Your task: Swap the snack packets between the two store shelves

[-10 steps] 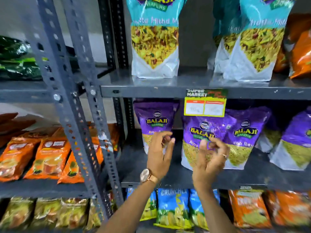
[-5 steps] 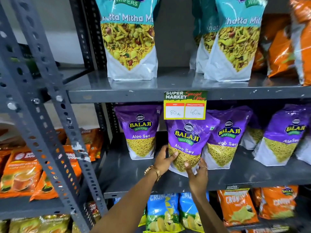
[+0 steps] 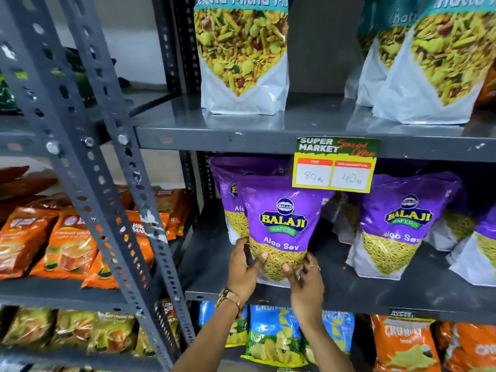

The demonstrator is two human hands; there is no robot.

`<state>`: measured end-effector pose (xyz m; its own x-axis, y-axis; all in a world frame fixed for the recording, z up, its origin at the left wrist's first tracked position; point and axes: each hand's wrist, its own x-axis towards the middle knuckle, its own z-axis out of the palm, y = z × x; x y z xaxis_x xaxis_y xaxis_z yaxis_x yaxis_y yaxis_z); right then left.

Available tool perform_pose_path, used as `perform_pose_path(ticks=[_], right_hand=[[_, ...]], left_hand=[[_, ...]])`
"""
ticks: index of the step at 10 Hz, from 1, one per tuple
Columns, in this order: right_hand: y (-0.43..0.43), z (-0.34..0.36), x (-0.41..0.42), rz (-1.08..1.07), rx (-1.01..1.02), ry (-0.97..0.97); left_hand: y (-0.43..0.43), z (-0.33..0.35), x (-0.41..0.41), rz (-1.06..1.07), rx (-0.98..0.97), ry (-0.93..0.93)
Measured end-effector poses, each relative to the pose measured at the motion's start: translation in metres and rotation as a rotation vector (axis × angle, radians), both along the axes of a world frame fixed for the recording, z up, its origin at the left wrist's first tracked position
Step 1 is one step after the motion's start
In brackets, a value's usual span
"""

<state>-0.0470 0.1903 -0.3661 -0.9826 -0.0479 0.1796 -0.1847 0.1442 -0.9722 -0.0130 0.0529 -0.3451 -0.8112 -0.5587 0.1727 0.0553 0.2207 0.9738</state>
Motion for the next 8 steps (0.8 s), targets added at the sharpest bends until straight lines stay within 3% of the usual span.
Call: perform_pose_path(ticks=[3, 6, 8], right_hand=[[-0.048, 0.005, 0.005, 0.072, 0.001, 0.011], [-0.049, 0.013, 0.006, 0.112, 0.079, -0.031], [-0.034, 0.032, 0.02, 0.161, 0.104, 0.041]], left_hand=[[-0.038, -0.007, 0.012, 0.158, -0.013, -0.014], [-0.044, -0.012, 0.009, 0.139, 0.05, -0.033], [-0.037, 0.011, 0.031, 0.131, -0.063, 0.046]])
